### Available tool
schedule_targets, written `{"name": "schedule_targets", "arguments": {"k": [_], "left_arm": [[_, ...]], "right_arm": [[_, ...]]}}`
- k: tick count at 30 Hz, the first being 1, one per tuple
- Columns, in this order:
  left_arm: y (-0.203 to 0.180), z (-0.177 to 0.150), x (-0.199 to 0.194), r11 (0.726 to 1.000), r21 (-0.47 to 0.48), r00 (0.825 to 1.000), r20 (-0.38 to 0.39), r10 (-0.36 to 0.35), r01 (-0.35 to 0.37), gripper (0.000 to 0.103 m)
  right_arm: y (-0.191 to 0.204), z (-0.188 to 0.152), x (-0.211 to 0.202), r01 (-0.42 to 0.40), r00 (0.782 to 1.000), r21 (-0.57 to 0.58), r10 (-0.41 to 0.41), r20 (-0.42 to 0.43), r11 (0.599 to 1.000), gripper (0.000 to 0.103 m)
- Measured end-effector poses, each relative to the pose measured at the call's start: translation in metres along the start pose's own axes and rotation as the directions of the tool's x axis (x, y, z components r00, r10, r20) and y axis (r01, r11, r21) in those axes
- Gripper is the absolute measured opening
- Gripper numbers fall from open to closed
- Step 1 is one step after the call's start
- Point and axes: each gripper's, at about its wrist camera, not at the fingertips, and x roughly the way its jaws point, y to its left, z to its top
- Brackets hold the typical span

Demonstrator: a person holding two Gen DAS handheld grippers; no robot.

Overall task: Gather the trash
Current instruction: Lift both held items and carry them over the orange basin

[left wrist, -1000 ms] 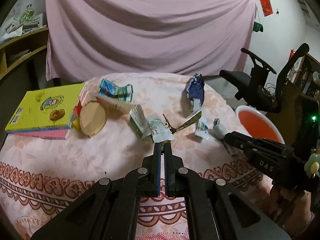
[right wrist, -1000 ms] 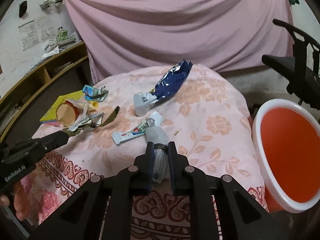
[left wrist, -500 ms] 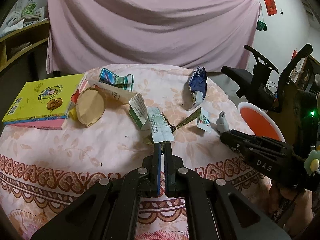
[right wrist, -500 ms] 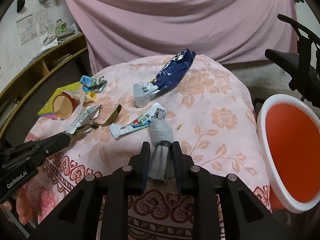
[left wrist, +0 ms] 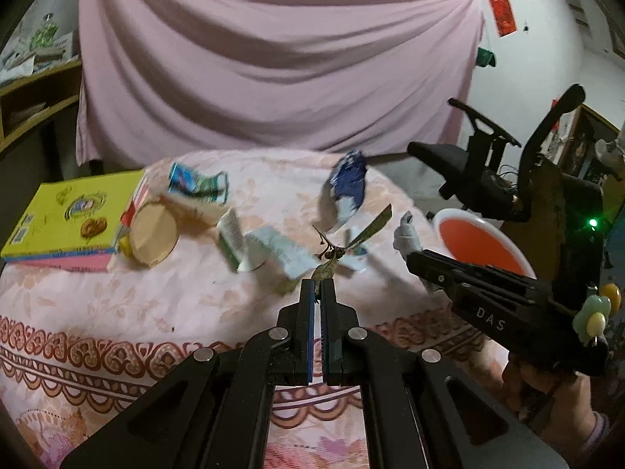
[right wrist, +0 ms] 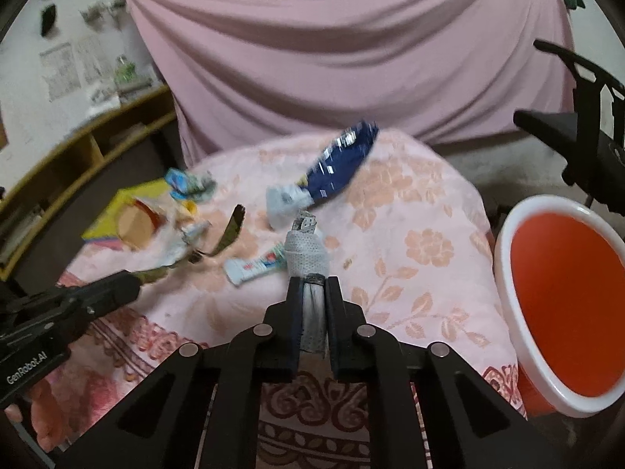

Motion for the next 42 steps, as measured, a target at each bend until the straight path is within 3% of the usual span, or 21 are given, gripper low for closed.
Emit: {"name": "schedule_targets", "arguments": {"k": [6, 10, 13, 20, 25, 28, 31, 34, 38, 42], "left_arm": [[-0.016, 0.01, -0.012, 1.0, 0.027, 0.996, 0.085, -0.017, 0.015, 0.001], [-0.03, 0.019, -0.02, 0.998, 0.057, 0.985, 0.17, -0.041, 0.032, 0.001], [-0.044, 0.026, -0.024, 0.994, 0.095, 0.97, 0.234, -0.065, 0.043, 0.001], [-0.081, 0.04, -0.029, 0.981, 0.179, 0.907, 0.397, -0.141, 0.074, 0.001], [-0.11, 0.047, -0.02, 0.965, 0.243, 0.866, 0.455, -0.207, 0.103, 0.001], [-0.133, 0.049, -0.009, 0.949, 0.29, 0.847, 0.466, -0.254, 0.124, 0.001], [-0.159, 0.05, 0.001, 0.928, 0.345, 0.835, 0.463, -0.297, 0.138, 0.001], [-0.18, 0.05, 0.015, 0.908, 0.385, 0.838, 0.43, -0.335, 0.165, 0.001], [-0.201, 0.054, 0.038, 0.898, 0.383, 0.866, 0.349, -0.358, 0.217, 0.001], [-0.207, 0.061, 0.059, 0.906, 0.341, 0.9, 0.261, -0.348, 0.252, 0.001]], "right_arm": [[0.002, 0.001, -0.037, -0.031, 0.98, -0.011, 0.032, 0.198, 0.999, 0.009], [0.002, 0.004, -0.06, -0.005, 0.944, -0.038, 0.017, 0.329, 0.999, 0.01], [-0.001, 0.007, -0.079, 0.028, 0.905, -0.047, -0.005, 0.426, 0.999, 0.01], [-0.016, 0.011, -0.115, 0.128, 0.803, -0.019, -0.093, 0.589, 0.992, 0.01], [-0.036, 0.01, -0.134, 0.224, 0.73, 0.032, -0.189, 0.657, 0.974, 0.01], [-0.05, 0.011, -0.141, 0.267, 0.704, 0.069, -0.244, 0.667, 0.961, 0.01], [-0.067, 0.008, -0.143, 0.291, 0.696, 0.112, -0.291, 0.657, 0.95, 0.01], [-0.085, 0.006, -0.142, 0.309, 0.702, 0.153, -0.334, 0.629, 0.939, 0.01], [-0.108, -0.001, -0.14, 0.31, 0.724, 0.206, -0.371, 0.581, 0.928, 0.01], [-0.128, -0.008, -0.133, 0.304, 0.758, 0.251, -0.393, 0.52, 0.919, 0.01]]}}
